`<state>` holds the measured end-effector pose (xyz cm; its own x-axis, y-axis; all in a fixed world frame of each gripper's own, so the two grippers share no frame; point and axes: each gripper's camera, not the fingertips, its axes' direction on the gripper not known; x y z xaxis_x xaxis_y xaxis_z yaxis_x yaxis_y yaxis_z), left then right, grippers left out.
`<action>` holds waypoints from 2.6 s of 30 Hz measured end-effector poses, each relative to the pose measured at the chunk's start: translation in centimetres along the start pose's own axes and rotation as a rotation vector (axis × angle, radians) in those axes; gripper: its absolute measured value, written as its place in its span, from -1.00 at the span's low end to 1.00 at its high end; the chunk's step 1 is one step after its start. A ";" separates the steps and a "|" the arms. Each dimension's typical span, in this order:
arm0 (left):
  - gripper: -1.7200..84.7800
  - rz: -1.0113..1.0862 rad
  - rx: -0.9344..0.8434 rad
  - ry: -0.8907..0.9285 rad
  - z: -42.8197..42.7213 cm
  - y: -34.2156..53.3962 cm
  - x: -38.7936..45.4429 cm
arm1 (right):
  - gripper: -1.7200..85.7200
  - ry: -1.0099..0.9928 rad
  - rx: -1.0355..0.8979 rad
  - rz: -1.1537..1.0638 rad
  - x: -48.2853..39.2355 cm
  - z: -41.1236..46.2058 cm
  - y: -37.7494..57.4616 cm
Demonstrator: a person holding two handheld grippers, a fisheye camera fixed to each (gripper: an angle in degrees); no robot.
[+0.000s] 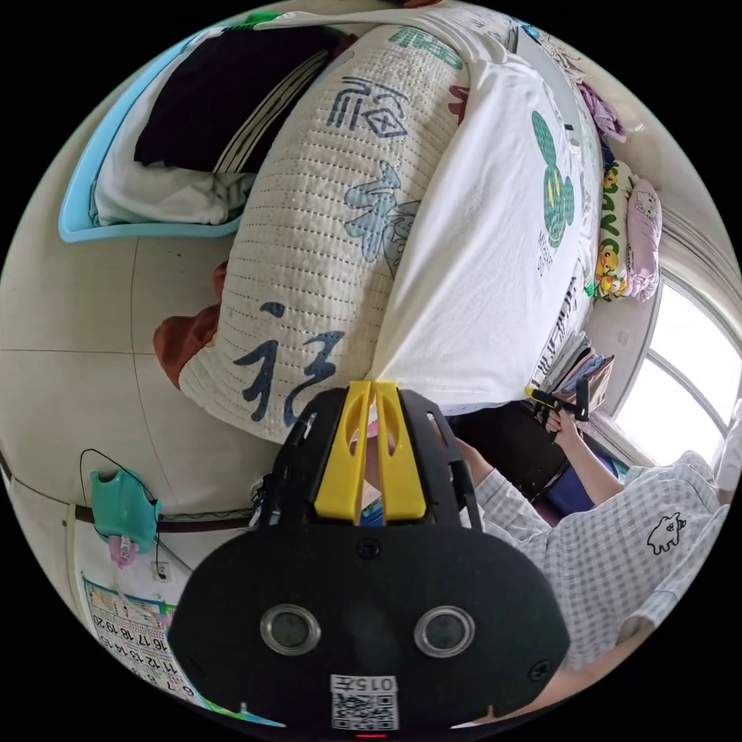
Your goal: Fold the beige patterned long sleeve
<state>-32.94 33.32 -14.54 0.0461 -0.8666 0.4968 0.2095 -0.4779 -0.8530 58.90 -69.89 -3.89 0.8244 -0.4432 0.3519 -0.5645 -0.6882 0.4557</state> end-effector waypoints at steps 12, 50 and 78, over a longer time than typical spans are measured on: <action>-0.87 -0.105 -0.055 -0.070 -2.1 1.1 1.7 | -0.96 0.065 -0.040 0.143 11.3 8.0 -1.8; -0.94 0.509 0.435 -0.413 -6.7 -34.6 29.1 | -0.89 0.731 0.515 -0.549 -19.1 13.0 -58.1; -0.87 -0.047 0.102 -0.041 7.5 -5.7 6.4 | -0.71 0.055 0.102 0.162 0.8 7.9 -14.1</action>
<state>-26.50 31.60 -5.35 0.0734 -0.8360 0.5438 0.3103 -0.4990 -0.8091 67.88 -65.10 -16.49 0.7179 -0.5231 0.4594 -0.6807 -0.6659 0.3054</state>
